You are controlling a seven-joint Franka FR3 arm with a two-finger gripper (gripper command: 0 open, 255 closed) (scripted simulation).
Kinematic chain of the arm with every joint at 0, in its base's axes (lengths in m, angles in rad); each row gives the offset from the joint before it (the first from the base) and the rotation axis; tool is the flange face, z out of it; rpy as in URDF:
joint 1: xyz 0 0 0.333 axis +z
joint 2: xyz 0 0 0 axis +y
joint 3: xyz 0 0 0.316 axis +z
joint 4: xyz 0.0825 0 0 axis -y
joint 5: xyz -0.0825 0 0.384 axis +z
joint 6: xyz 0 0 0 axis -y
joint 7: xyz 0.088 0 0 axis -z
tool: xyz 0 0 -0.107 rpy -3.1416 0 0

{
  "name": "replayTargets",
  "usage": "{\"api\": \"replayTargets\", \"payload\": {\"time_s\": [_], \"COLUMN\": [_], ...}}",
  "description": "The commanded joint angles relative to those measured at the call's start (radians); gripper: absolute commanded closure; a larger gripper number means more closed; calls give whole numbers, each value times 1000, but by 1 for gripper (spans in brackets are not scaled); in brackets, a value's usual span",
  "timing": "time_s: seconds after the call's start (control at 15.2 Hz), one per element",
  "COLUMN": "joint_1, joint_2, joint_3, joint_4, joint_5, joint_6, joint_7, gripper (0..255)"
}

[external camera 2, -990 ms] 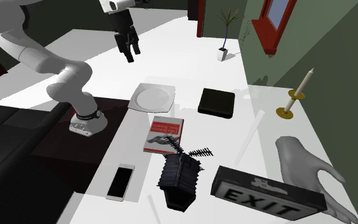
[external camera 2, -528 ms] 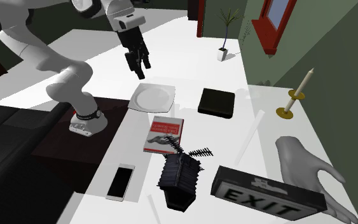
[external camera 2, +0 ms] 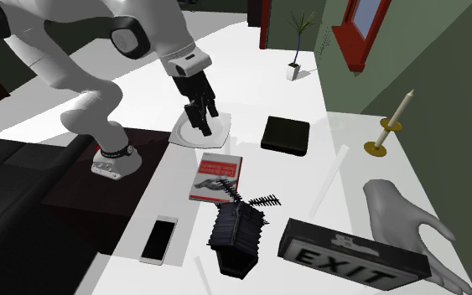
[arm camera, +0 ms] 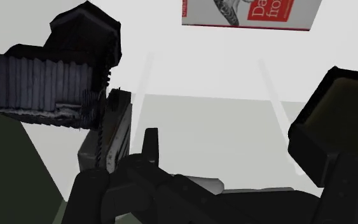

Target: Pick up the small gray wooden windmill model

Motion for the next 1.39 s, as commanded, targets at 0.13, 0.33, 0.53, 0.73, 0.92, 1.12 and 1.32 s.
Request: {"api": "replayTargets", "payload": {"time_s": [0.13,0.33,0.53,0.73,0.92,1.12,1.32], "joint_1": [6,16,26,27,9,-16,-20], "joint_2": [120,221,328,442,560,638,653], "joint_3": [-68,-120,-168,-204,-222,-217,-210], "joint_4": [42,94,160,239,333,391,371], "joint_5": [43,100,182,288,408,487,510], "joint_6": [108,175,227,263,279,292,325], "joint_7": [-68,-131,-209,-300,-394,-454,-475], "gripper": [0,0,0,0,0,0,0]}}
